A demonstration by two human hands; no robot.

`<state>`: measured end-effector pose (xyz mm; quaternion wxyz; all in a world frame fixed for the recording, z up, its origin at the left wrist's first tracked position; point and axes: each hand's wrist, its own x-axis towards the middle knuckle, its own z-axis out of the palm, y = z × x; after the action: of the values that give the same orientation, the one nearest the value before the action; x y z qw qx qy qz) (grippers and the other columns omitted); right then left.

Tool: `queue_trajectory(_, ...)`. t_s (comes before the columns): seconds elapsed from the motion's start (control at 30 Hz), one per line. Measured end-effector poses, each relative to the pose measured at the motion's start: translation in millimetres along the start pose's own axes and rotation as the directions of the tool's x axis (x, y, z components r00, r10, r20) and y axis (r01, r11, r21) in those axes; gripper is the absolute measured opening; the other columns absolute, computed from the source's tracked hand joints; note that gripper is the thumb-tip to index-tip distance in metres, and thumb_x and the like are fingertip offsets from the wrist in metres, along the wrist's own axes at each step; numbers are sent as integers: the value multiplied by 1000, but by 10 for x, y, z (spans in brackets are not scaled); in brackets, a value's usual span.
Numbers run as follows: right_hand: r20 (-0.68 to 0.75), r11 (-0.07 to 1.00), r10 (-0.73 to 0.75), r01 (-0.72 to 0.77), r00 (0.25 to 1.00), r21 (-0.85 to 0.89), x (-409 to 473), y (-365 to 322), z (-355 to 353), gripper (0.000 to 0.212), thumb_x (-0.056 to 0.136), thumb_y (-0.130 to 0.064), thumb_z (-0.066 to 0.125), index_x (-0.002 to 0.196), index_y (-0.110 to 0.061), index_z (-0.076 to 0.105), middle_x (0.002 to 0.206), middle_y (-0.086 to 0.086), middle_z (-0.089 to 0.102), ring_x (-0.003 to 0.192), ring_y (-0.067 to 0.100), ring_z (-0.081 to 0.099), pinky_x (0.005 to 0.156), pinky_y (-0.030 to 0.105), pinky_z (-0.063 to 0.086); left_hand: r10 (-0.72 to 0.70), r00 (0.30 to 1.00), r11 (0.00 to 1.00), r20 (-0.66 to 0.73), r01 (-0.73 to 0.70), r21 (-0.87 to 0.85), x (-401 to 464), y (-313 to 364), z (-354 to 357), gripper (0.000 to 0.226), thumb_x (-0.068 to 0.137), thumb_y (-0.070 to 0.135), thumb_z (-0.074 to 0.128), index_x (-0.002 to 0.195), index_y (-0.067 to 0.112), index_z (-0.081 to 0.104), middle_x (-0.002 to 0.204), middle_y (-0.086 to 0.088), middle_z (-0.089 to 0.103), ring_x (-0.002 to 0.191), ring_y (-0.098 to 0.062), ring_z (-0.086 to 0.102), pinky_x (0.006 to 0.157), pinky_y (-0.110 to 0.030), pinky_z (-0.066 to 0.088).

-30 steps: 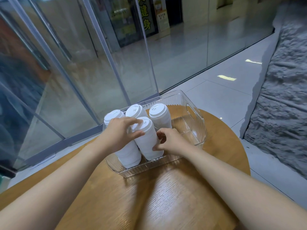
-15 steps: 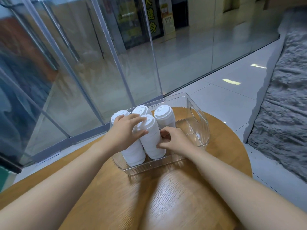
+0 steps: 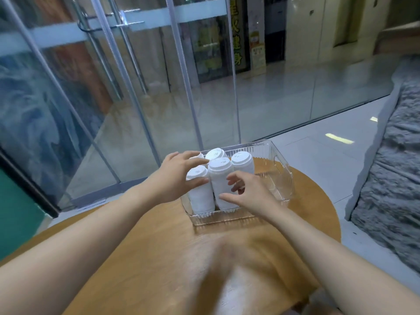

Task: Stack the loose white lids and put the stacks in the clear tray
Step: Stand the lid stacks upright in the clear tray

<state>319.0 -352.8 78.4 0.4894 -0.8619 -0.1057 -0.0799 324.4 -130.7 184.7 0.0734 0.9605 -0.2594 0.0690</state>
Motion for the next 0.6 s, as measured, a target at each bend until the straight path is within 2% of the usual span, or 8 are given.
queue_trajectory(0.07, 22, 999, -33, 33, 999, -7, -122, -178, 32, 47, 77, -36, 91, 115, -21, 67, 101, -7, 69, 92, 9, 67, 76, 15, 52, -10, 1000, 1000, 13, 9, 19, -201, 40, -122, 52, 97, 51, 63, 147, 37, 53, 161, 5, 39, 144, -20, 35, 120, -31, 13)
queue_trajectory(0.17, 77, 997, -71, 71, 994, 10, -313, -356, 154, 46, 76, -35, 91, 114, -23, 67, 98, -8, 69, 86, 8, 65, 78, 21, 55, -46, 999, 999, 20, 46, 20, -532, 72, -277, 54, 97, 52, 62, 147, 37, 53, 161, 4, 40, 143, -19, 37, 120, -30, 17)
queue_trajectory(0.27, 159, 992, -128, 125, 979, 31, -519, -545, 359, 44, 75, -33, 92, 110, -26, 66, 96, -5, 68, 72, -1, 59, 71, 15, 51, -102, 995, 994, 12, 102, 41, -948, 47, -443, 54, 97, 54, 60, 148, 37, 51, 161, 3, 38, 146, -22, 34, 121, -33, 17)
queue_trajectory(0.33, 222, 987, -159, 152, 962, 46, -631, -660, 525, 44, 75, -32, 93, 109, -27, 66, 97, 0, 70, 69, -1, 57, 72, 21, 54, -143, 990, 987, 10, 142, 72, -1255, 15, -538, 55, 97, 55, 58, 149, 37, 50, 162, 3, 37, 148, -21, 32, 121, -34, 16)
queue_trajectory(0.4, 273, 985, -171, 165, 947, 45, -738, -782, 714, 49, 75, -34, 93, 116, -26, 67, 99, -1, 69, 71, -2, 58, 73, 27, 56, -187, 982, 978, 10, 186, 96, -1579, -28, -601, 56, 97, 56, 57, 150, 37, 49, 163, 3, 37, 148, -21, 32, 121, -34, 17)
queue_trajectory(0.5, 337, 979, -202, 193, 920, 61, -904, -962, 1065, 54, 76, -34, 92, 122, -22, 67, 101, -5, 69, 74, -1, 60, 70, 17, 51, -260, 965, 960, 18, 257, 113, -2062, -91, -654, 55, 98, 56, 56, 149, 35, 51, 162, 2, 38, 148, -23, 32, 122, -36, 18)
queue_trajectory(0.6, 437, 977, -213, 201, 874, 73, -1112, -1120, 1518, 56, 76, -39, 91, 123, -23, 65, 105, -6, 68, 83, 5, 63, 70, 14, 49, -339, 941, 934, 19, 334, 128, -2569, -210, -671, 56, 97, 58, 56, 147, 35, 53, 161, 1, 40, 147, -25, 34, 122, -38, 17)
